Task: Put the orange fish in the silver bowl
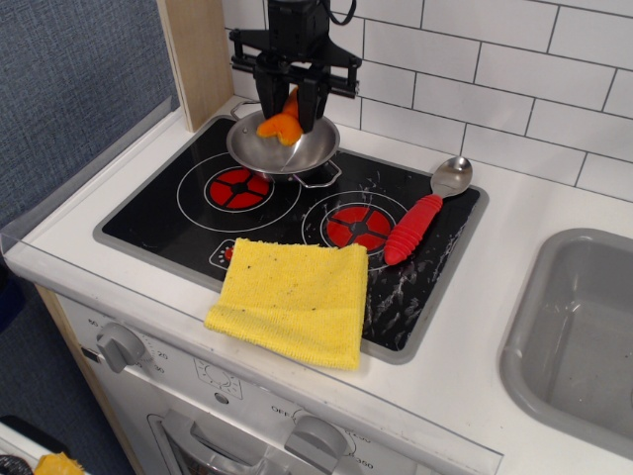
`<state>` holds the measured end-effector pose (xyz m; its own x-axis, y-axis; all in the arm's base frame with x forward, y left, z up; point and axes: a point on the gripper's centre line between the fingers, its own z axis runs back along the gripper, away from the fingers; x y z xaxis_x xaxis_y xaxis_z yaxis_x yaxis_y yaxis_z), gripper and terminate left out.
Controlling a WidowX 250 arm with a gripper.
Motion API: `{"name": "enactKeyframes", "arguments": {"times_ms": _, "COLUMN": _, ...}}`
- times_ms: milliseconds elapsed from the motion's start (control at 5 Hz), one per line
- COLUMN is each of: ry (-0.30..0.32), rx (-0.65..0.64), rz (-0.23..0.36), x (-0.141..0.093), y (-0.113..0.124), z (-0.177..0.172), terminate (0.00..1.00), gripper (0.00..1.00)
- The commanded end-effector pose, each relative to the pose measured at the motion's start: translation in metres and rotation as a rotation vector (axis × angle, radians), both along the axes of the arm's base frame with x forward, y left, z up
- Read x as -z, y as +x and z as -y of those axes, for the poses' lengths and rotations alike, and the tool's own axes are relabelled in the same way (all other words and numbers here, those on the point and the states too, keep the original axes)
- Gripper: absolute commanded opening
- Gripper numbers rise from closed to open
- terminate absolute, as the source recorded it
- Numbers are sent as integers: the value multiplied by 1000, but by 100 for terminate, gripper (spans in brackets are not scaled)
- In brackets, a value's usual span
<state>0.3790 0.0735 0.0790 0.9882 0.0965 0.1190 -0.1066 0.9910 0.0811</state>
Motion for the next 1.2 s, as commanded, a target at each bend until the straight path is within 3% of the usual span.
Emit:
{"name": "enactKeyframes", "arguments": {"times_ms": 0, "ry": 8, "rx": -19, "rz": 29, "x": -13, "y": 7, "z": -17, "terminate": 0, "gripper": 0}}
{"name": "enactKeyframes", "arguments": {"times_ms": 200, "ry": 4, "rx": -7, "rz": 20, "x": -11, "y": 8, "z": -15, "terminate": 0, "gripper": 100}}
{"name": "enactKeyframes", "arguments": {"times_ms": 1000, "ry": -8, "rx": 16, "rz": 0, "x": -9, "y": 10, "z": -10, "terminate": 0, "gripper": 100}}
